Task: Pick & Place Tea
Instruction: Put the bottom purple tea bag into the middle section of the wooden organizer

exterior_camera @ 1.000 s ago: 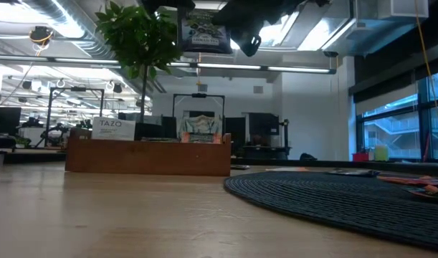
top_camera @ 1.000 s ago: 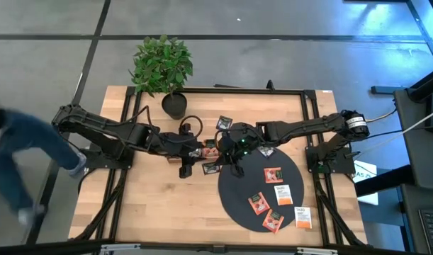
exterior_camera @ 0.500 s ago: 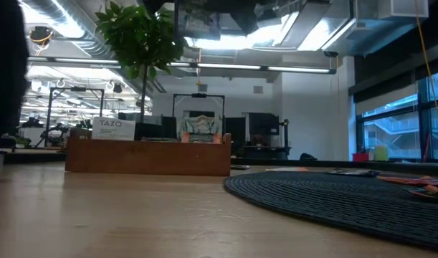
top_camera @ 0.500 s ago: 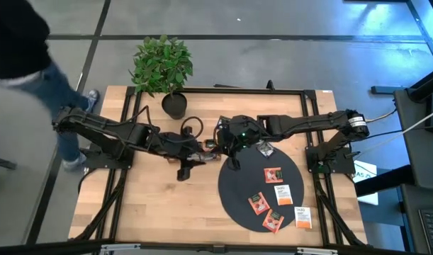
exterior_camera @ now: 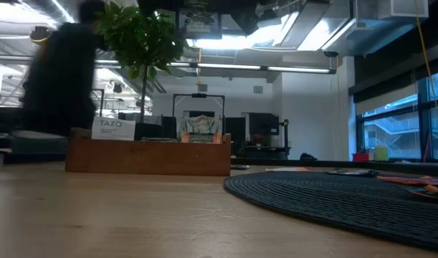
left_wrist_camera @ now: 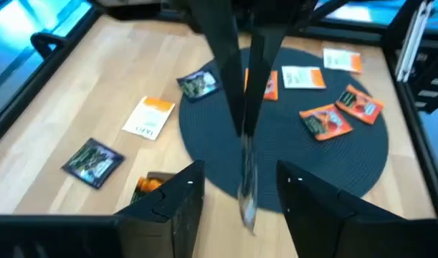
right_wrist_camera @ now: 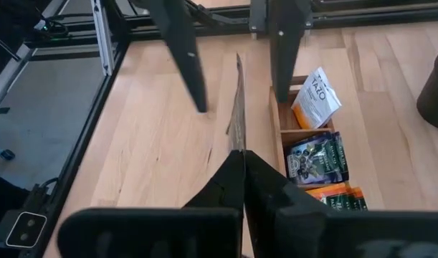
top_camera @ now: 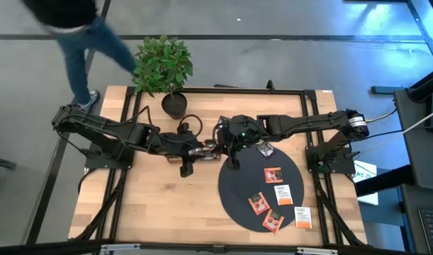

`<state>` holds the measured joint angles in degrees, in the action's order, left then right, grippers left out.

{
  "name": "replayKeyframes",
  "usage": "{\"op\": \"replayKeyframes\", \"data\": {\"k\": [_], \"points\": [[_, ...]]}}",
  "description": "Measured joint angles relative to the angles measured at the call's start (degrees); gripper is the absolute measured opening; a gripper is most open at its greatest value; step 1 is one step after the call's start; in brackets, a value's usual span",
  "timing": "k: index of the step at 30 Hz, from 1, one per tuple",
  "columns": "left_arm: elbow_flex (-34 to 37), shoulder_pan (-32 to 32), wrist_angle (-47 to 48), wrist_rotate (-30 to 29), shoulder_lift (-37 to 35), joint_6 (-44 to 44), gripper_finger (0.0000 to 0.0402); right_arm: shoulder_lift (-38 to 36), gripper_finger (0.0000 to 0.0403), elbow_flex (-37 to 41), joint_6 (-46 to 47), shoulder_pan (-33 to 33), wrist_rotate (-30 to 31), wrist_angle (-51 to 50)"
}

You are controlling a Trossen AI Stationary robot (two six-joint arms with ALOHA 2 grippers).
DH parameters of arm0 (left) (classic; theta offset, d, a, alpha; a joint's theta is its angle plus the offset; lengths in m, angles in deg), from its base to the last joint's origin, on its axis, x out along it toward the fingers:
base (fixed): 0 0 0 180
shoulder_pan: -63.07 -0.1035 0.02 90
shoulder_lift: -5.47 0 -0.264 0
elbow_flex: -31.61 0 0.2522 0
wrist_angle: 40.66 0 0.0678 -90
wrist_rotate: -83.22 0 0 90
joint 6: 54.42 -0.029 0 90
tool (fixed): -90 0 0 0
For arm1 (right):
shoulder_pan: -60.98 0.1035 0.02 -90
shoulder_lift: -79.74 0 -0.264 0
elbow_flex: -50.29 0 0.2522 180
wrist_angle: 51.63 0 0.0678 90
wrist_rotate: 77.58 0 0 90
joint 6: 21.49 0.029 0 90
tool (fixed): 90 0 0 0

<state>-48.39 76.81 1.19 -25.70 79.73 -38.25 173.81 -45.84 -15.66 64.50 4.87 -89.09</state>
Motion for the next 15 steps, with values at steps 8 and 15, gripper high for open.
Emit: {"op": "replayKeyframes", "data": {"k": [8,15], "points": [[0.0,0.0,1.0,0.0,0.8,1.0,0.0102,0.0,0.0004,0.0,0.1,0.0,0.0,0.3],[0.0,-0.9,1.2,0.5,0.9,0.5,0.0019,0.0,0.0018,0.0,-0.2,0.0,0.0,0.5]]}}
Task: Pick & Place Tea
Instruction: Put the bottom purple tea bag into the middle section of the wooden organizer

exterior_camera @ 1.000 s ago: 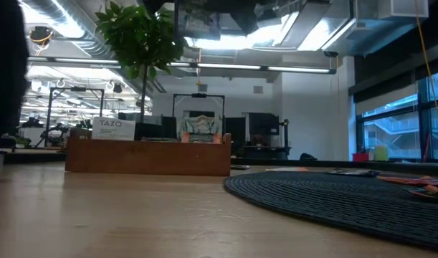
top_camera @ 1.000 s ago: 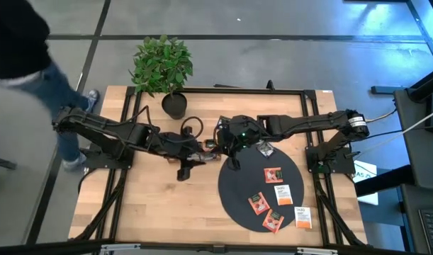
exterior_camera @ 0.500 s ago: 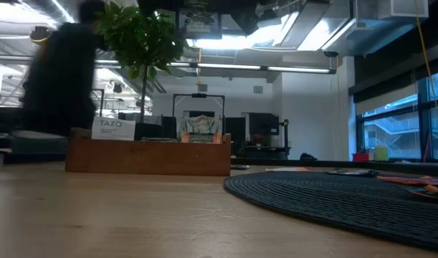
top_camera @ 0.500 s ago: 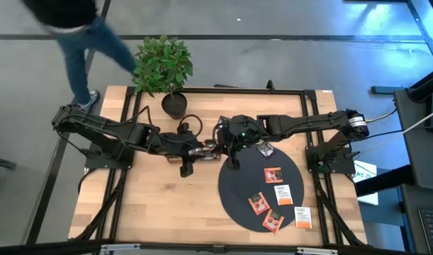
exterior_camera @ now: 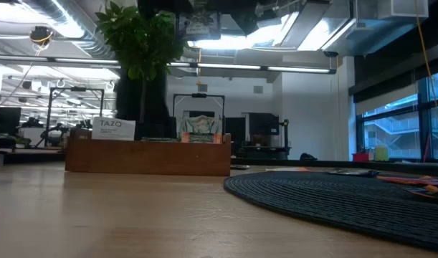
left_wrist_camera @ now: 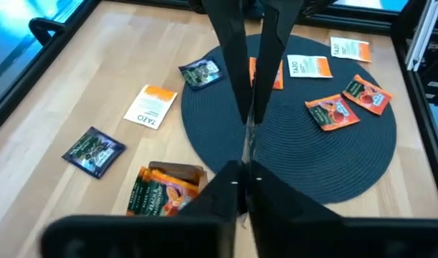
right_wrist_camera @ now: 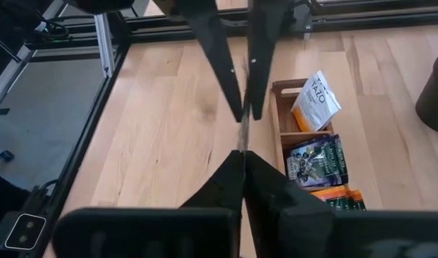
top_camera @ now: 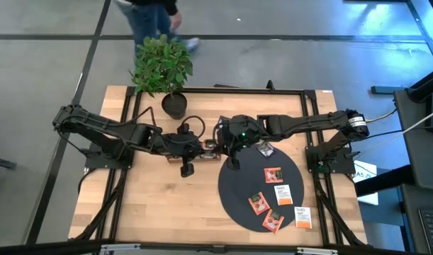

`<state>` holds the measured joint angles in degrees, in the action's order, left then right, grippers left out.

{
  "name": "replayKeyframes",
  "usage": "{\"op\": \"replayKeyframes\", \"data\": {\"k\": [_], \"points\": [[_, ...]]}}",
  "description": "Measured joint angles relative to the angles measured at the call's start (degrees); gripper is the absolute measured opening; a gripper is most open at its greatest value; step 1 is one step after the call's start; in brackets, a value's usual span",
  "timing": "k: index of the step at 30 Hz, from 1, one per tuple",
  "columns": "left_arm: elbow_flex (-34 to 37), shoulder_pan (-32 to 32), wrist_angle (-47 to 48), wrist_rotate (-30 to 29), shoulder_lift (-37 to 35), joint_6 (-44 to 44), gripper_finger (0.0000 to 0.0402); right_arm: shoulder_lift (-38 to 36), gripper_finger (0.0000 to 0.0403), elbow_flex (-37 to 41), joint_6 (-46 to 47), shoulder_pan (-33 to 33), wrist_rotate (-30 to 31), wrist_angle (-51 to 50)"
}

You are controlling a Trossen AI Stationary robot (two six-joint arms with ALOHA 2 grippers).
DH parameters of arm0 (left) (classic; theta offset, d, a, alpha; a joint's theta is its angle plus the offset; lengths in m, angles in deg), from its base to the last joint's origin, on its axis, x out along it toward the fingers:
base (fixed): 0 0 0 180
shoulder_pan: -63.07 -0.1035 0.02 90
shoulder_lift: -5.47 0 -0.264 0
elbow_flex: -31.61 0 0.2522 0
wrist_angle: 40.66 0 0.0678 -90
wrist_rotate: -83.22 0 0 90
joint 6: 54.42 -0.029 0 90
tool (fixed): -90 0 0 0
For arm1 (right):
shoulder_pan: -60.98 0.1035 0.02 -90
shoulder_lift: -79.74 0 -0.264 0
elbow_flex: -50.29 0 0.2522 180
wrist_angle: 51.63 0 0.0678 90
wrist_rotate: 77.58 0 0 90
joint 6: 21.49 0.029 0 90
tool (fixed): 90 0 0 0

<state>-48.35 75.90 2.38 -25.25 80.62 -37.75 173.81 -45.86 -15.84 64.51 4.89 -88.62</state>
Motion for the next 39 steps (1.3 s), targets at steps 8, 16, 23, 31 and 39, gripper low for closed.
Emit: {"op": "replayKeyframes", "data": {"k": [8,16,23,31,39], "points": [[0.0,-1.3,3.4,0.1,-0.9,-0.2,0.0002,0.0,0.0078,0.0,0.4,-0.3,0.1,-0.8],[10.4,-2.8,1.9,-0.1,-10.0,3.5,0.0002,-0.1,0.0135,-0.1,3.1,-2.0,2.3,-7.8],[26.4,-5.2,-14.4,0.9,-12.3,4.6,0.0002,-0.1,0.0138,0.0,3.2,-2.1,6.5,-5.2],[35.0,-8.4,-20.6,3.2,-11.5,2.3,0.0002,-0.1,0.0139,0.0,3.1,-2.0,6.4,-2.4],[40.4,-10.5,-31.2,8.5,-10.1,-0.3,0.0002,-0.1,0.0139,0.0,3.1,-2.8,6.4,-1.0]]}}
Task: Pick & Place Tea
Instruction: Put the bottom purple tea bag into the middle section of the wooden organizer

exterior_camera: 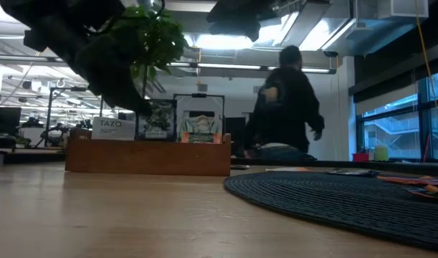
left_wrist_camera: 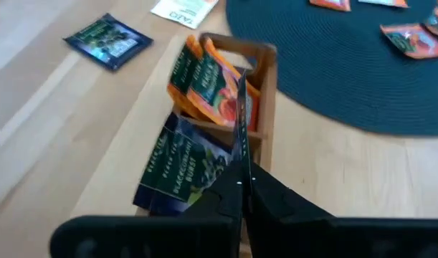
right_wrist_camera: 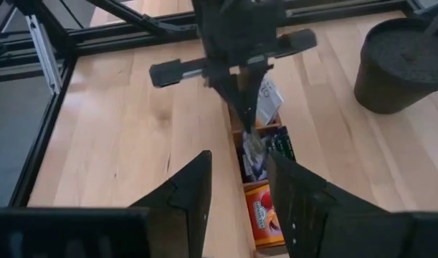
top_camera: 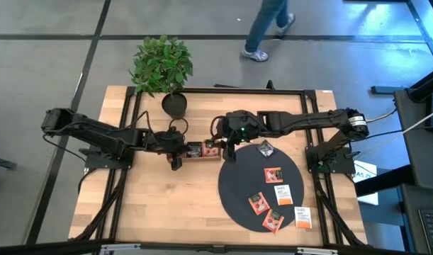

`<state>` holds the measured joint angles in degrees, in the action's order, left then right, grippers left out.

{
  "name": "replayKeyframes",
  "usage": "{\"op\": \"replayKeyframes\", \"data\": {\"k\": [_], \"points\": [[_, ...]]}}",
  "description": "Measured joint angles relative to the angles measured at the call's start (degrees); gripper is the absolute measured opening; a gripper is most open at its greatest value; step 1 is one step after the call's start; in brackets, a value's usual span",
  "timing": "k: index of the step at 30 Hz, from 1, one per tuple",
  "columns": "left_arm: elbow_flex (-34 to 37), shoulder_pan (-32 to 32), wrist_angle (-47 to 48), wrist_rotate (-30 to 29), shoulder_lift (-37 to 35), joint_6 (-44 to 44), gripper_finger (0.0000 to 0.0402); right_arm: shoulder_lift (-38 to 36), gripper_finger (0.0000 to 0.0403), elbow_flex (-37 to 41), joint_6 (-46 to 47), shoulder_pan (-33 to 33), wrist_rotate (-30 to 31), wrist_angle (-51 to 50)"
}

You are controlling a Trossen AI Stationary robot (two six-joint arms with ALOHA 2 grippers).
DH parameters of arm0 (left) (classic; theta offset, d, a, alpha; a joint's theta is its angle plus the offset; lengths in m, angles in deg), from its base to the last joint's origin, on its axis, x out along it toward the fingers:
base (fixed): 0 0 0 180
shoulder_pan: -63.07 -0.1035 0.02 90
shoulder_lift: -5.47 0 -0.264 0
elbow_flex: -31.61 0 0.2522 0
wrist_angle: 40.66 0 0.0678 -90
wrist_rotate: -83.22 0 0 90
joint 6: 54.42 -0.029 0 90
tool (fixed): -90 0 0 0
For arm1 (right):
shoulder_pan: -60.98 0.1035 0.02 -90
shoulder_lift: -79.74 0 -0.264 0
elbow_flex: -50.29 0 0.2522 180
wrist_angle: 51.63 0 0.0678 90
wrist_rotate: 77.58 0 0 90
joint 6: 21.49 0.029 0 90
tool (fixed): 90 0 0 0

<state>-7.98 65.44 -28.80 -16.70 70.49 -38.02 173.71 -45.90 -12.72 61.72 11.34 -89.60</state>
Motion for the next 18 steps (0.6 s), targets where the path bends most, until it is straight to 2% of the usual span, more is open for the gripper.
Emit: {"op": "replayKeyframes", "data": {"k": [4,10,18], "points": [[0.3,-0.3,0.5,1.2,2.5,-3.3,0.0002,0.0,0.0139,0.0,0.0,-0.3,0.0,0.0],[0.4,-0.2,-1.1,1.0,6.4,-3.6,0.0002,0.0,0.0139,0.0,-0.1,-0.3,0.0,-0.1],[0.4,-0.2,-1.2,0.2,7.2,-3.6,0.0007,0.0,0.0139,0.0,-1.5,-0.4,0.0,-0.9]]}}
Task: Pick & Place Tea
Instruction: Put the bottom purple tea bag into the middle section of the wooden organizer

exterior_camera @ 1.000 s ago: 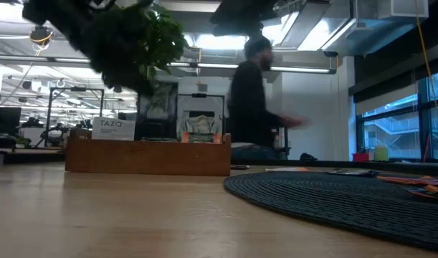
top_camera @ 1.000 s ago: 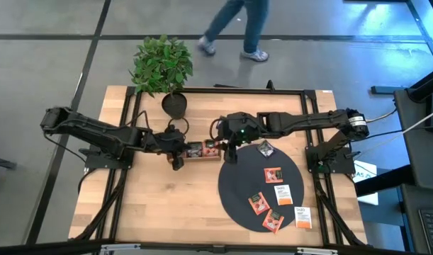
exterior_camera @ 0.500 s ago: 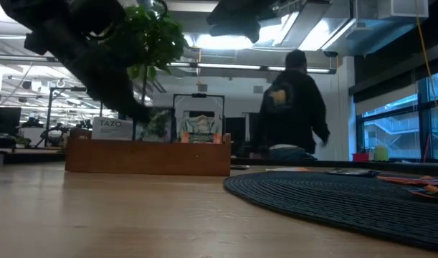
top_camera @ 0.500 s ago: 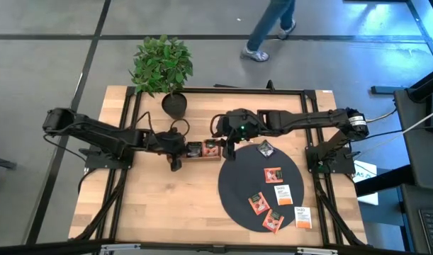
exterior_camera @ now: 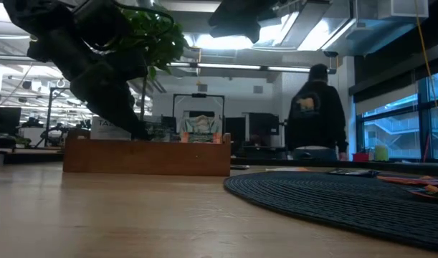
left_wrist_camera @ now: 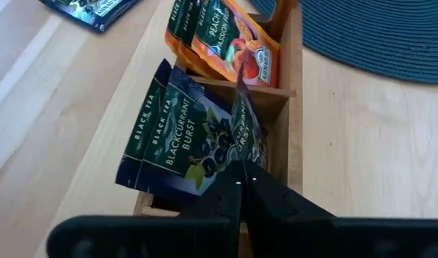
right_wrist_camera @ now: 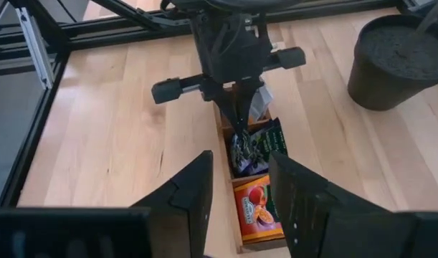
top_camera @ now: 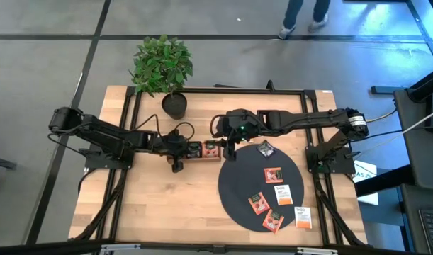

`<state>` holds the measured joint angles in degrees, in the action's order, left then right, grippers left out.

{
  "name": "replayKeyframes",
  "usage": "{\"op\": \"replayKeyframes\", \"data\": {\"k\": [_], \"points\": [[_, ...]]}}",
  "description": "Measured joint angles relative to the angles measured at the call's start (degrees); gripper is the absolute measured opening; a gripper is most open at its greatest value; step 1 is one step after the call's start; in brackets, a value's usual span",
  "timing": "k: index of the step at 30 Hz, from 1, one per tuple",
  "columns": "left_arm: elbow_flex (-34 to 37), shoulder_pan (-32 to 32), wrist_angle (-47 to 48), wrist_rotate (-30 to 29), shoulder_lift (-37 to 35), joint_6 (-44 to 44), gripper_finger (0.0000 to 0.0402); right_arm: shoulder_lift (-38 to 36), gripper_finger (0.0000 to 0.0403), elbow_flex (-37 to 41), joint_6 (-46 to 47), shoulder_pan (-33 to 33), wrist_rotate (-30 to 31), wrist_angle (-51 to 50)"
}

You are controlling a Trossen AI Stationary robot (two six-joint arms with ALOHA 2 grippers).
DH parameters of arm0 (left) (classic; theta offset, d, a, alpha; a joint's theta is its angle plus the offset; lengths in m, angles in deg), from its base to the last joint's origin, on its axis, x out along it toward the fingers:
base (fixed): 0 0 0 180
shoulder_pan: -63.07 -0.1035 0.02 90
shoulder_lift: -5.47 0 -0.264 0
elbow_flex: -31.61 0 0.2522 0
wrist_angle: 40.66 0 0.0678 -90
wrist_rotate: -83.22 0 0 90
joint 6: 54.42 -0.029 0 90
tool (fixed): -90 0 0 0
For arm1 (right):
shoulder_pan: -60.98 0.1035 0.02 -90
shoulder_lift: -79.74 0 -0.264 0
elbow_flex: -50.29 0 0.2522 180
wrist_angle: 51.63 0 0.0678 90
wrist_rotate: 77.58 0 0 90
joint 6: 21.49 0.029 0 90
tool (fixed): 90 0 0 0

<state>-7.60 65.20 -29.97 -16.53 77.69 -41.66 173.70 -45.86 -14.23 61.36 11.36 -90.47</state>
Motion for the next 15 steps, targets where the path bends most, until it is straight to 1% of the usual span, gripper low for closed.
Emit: {"op": "replayKeyframes", "data": {"k": [7,15], "points": [[0.0,0.0,0.0,-2.5,0.0,4.9,0.0030,0.0,0.0139,0.0,-0.2,0.0,0.0,0.0],[0.0,0.0,0.0,-2.5,-0.1,4.5,0.0084,0.0,0.0139,0.0,-0.2,0.0,0.0,-0.1]]}}
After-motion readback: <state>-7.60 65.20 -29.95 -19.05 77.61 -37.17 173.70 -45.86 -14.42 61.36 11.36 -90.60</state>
